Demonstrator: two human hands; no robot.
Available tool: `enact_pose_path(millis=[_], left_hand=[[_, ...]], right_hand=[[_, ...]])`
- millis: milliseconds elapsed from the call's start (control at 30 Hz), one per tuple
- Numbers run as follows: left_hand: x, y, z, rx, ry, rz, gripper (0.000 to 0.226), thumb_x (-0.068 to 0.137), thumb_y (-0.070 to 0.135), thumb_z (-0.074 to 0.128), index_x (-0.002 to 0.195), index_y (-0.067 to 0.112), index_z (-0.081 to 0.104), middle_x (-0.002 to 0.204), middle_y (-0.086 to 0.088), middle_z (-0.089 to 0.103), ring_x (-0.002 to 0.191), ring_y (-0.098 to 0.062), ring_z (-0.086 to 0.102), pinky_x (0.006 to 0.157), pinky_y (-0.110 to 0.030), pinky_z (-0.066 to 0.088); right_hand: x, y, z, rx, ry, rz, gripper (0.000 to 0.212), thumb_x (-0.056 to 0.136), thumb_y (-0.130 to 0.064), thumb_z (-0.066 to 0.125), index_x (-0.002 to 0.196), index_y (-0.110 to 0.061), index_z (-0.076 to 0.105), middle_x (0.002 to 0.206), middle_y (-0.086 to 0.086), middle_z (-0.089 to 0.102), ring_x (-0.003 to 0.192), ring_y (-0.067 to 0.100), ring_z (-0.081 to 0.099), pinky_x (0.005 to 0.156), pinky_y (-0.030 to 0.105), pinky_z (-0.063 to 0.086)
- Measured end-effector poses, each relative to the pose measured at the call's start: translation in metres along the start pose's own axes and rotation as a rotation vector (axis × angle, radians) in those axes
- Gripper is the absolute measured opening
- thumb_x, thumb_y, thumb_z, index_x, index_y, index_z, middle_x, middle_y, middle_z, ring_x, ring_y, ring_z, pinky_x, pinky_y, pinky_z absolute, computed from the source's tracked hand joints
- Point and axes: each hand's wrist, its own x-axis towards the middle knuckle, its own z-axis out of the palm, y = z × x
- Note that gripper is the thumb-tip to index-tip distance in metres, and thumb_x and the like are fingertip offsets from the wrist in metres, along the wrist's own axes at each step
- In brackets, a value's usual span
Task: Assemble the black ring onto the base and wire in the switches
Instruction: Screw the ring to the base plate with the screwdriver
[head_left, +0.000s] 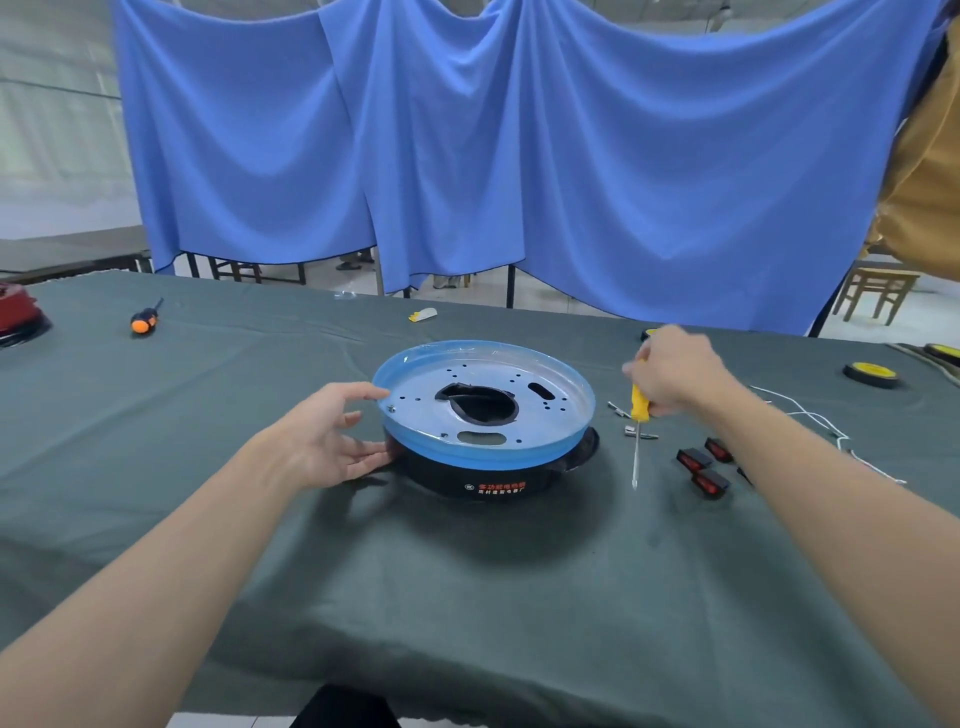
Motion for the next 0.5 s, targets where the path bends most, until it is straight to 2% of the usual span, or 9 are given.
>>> enact_pose_path(millis=[67,167,267,400,500], left_hand=[[0.0,0.002,-0.004,0.029,-0.043,-0.01,0.075,0.07,0.019,0.08,0.133,0.014,0.039,0.102,-0.033,0.067,0.081,-0.039,0.073,0.063,-0.036,0.057],[0.002,0.004,-0.008,0.049,-0.111,-0.014,0.094,0.058,0.022,0.085,0.138,0.016,0.037,0.109,-0.032,0.065,0.086,-0.039,0.072,0.067,-0.038,0.058],[0.006,0.005,-0.012,0.06,-0.143,-0.007,0.094,0.056,0.034,0.086,0.136,0.017,0.039,0.117,-0.03,0.063,0.091,-0.039,0.072,0.078,-0.041,0.057],[0.014,0.007,-0.016,0.153,-0.108,-0.011,0.083,0.066,0.048,0.082,0.13,0.015,0.039,0.111,-0.025,0.069,0.09,-0.032,0.074,0.076,-0.036,0.054],[0.015,0.013,-0.022,0.228,-0.157,-0.056,0.081,0.059,0.048,0.082,0.121,0.017,0.041,0.105,-0.023,0.072,0.072,-0.023,0.069,0.058,-0.026,0.046]], right_hand=[[0.004,-0.012,-0.014,0.148,0.08,-0.032,0.021,0.088,-0.015,0.05,0.087,0.002,0.062,0.079,0.022,0.068,0.091,0.035,0.067,0.084,0.039,0.055],[0.001,-0.037,-0.025,0.53,0.128,-0.092,0.021,0.092,-0.019,0.055,0.091,-0.001,0.066,0.074,0.011,0.069,0.06,0.026,0.071,0.072,0.036,0.059],[-0.009,-0.069,-0.018,0.806,0.098,-0.213,0.015,0.093,-0.02,0.058,0.086,-0.011,0.066,0.069,0.005,0.066,0.057,0.021,0.07,0.065,0.035,0.061],[-0.018,-0.105,0.01,0.819,0.137,-0.397,0.01,0.094,-0.018,0.057,0.086,-0.014,0.063,0.07,0.005,0.068,0.069,0.023,0.071,0.062,0.034,0.061],[-0.019,-0.127,0.03,0.798,0.159,-0.513,0.009,0.095,-0.018,0.056,0.092,-0.015,0.063,0.074,0.002,0.064,0.077,0.027,0.069,0.07,0.04,0.06]])
